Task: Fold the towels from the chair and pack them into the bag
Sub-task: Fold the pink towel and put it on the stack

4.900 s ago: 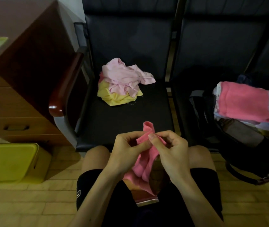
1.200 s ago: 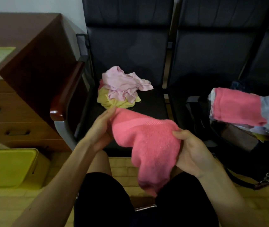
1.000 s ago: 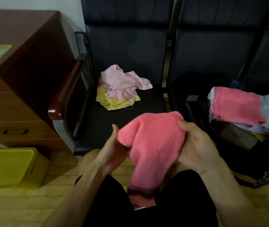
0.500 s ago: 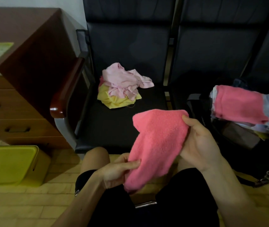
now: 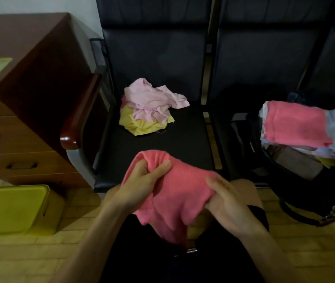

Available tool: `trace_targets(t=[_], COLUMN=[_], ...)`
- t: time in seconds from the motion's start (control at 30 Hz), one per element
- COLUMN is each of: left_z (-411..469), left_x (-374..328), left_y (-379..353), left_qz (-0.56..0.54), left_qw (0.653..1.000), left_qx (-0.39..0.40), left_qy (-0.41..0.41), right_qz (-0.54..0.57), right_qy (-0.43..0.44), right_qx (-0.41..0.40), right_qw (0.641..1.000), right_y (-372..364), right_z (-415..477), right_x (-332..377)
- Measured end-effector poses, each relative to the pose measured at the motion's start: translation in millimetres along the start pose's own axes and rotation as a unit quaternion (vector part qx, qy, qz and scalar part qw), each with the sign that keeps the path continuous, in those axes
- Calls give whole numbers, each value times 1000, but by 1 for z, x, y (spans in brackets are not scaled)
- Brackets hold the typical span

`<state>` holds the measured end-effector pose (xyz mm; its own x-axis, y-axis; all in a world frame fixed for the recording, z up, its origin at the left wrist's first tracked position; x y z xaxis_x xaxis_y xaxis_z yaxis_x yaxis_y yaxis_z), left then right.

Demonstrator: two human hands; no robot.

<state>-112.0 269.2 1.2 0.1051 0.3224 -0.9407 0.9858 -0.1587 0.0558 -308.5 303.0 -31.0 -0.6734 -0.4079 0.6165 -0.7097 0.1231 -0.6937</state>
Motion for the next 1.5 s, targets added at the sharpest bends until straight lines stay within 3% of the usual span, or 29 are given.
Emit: trace_targets(t=[0.13, 0.3, 0.37, 0.43, 0.53, 0.63, 0.7, 0.8, 0.9, 0.97, 1.07, 1.23, 1.33, 1.43, 1.5], left_z=[5, 5, 6, 1, 0, 1, -2, -2, 1, 4, 4, 4, 8, 10, 12], left_x=[-1, -16, -16, -12, -3, 3, 2, 0, -7, -15, -30, -50, -63, -79, -89], left_y=[3, 6, 12, 16, 15, 6, -1, -1, 10, 19, 23, 19, 23, 30, 35], left_qz=[107, -8, -128, -284, -362, -312, -215, -125, -43, -21, -12, -35, -25, -20, -5], left_qw=[994, 999, 991, 954, 912, 923, 956, 979, 992, 999, 998, 997, 996, 996, 997], left_qx=[-25, -34, -1, 82, 191, 222, 196, 161, 116, 32, -42, -6, 20, 24, 24], left_qy=[-23, 6, 36, 41, -10, -39, -24, -4, -4, -8, -51, -67, -77, -79, -70], right_qz=[-142, -357, -302, -157, -76, -111, -144, -232, -326, -362, -329, -246, -269, -357, -440], right_qy=[55, -55, -34, 7, 65, 109, 131, 141, 150, 146, 117, 124, 145, 157, 181], right_qx=[-35, 16, 23, 14, 35, 63, 89, 124, 72, 20, -29, -77, -48, 20, 34], right_qw=[988, 932, 952, 988, 994, 986, 977, 954, 931, 920, 937, 958, 951, 921, 879], right_y=[3, 2, -4, -14, -35, -55, -67, -72, -62, -51, -40, -43, -48, -55, -62], right_z=[1, -3, -5, -5, -3, -2, -3, -6, -3, 2, 6, 8, 7, 6, 8], right_x=[14, -3, 5, 21, 50, 69, 76, 86, 91, 94, 93, 98, 105, 109, 111])
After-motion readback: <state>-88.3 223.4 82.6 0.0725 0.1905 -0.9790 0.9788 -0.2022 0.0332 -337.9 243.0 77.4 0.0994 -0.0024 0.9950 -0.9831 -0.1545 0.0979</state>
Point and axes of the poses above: each hand's wrist, its own z-axis towards the middle knuckle, its own y-axis out of the back of the hand, x = y × z, the point moved 1 cm from there along z, towards the middle knuckle, and after that the axes turned 8 degrees about z, right-handed, at the moved point
